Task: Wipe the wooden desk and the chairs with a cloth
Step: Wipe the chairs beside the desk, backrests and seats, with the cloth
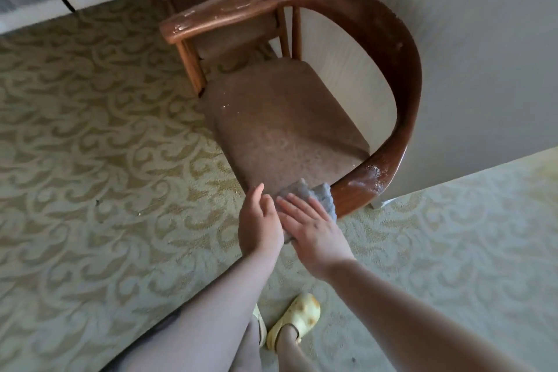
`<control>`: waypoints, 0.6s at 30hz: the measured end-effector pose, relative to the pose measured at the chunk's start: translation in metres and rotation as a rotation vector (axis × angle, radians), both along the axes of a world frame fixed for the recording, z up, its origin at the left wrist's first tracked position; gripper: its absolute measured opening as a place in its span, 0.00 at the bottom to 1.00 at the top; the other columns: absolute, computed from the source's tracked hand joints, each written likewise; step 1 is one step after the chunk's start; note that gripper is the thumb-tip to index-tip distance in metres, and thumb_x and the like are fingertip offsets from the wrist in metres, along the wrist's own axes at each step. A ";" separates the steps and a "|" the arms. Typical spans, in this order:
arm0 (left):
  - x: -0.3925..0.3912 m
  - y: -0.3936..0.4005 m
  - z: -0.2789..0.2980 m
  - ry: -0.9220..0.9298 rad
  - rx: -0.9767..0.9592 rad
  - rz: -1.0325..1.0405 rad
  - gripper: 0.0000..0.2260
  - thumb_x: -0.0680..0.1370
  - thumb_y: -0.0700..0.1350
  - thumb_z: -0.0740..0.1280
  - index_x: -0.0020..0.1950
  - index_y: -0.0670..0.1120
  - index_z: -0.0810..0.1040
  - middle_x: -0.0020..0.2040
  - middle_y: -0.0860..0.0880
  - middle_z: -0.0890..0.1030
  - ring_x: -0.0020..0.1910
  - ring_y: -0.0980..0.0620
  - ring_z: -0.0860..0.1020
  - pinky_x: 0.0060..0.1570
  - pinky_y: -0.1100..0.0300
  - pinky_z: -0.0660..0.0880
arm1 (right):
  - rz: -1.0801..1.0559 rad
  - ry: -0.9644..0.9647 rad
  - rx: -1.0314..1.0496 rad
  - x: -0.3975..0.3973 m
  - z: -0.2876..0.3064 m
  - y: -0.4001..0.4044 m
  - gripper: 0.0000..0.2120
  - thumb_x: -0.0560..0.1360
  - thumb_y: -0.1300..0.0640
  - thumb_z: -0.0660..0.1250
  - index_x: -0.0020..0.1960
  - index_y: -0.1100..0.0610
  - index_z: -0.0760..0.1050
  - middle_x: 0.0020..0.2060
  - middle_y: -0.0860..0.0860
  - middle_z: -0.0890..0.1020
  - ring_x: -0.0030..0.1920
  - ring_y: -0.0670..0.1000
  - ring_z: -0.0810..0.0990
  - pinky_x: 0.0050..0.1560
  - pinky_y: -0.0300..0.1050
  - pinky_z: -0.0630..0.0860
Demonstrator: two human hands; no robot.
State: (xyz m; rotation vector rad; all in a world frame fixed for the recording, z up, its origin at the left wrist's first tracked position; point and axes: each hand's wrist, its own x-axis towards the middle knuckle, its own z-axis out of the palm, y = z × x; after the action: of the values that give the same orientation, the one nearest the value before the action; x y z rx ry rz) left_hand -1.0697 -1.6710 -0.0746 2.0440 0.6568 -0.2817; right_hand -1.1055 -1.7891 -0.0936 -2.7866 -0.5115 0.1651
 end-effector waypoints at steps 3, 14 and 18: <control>0.003 -0.012 0.001 -0.010 -0.003 -0.048 0.17 0.82 0.50 0.54 0.70 0.56 0.71 0.71 0.56 0.72 0.66 0.52 0.72 0.64 0.54 0.69 | -0.315 0.048 0.019 0.001 0.005 -0.038 0.28 0.76 0.61 0.60 0.75 0.47 0.66 0.75 0.45 0.64 0.77 0.47 0.56 0.76 0.50 0.47; 0.001 -0.050 -0.005 -0.064 0.093 -0.159 0.17 0.81 0.52 0.55 0.68 0.52 0.72 0.66 0.51 0.75 0.61 0.47 0.74 0.62 0.47 0.70 | -0.357 0.101 -0.063 0.004 0.017 -0.091 0.30 0.79 0.61 0.61 0.77 0.44 0.57 0.76 0.40 0.50 0.77 0.42 0.43 0.77 0.48 0.42; 0.008 -0.067 -0.009 -0.030 0.212 -0.143 0.15 0.82 0.51 0.54 0.62 0.52 0.76 0.60 0.52 0.80 0.55 0.48 0.77 0.57 0.51 0.72 | -0.450 0.051 0.018 -0.009 0.011 -0.055 0.29 0.77 0.61 0.61 0.77 0.48 0.60 0.76 0.44 0.56 0.78 0.48 0.50 0.77 0.49 0.44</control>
State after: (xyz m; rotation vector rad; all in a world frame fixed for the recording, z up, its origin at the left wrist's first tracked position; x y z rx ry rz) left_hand -1.0614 -1.7382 -0.0832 2.2995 0.5417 -0.2736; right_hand -1.1148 -1.8438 -0.0828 -2.7874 0.1305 0.1282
